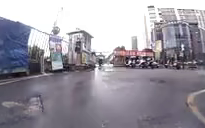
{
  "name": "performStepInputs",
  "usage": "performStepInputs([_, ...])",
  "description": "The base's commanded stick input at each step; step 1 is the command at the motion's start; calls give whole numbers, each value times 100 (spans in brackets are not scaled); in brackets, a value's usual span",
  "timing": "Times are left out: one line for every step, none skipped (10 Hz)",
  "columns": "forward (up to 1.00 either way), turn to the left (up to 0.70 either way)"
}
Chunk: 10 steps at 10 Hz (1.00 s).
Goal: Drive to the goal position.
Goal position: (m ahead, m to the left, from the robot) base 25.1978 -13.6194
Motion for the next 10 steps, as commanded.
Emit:
performStepInputs([70,0])
performStepInputs([70,0])
performStepInputs([70,0])
performStepInputs([70,0])
performStepInputs([70,0])
performStepInputs([70,0])
performStepInputs([70,0])
performStepInputs([70,0])
performStepInputs([70,0])
performStepInputs([70,-1])
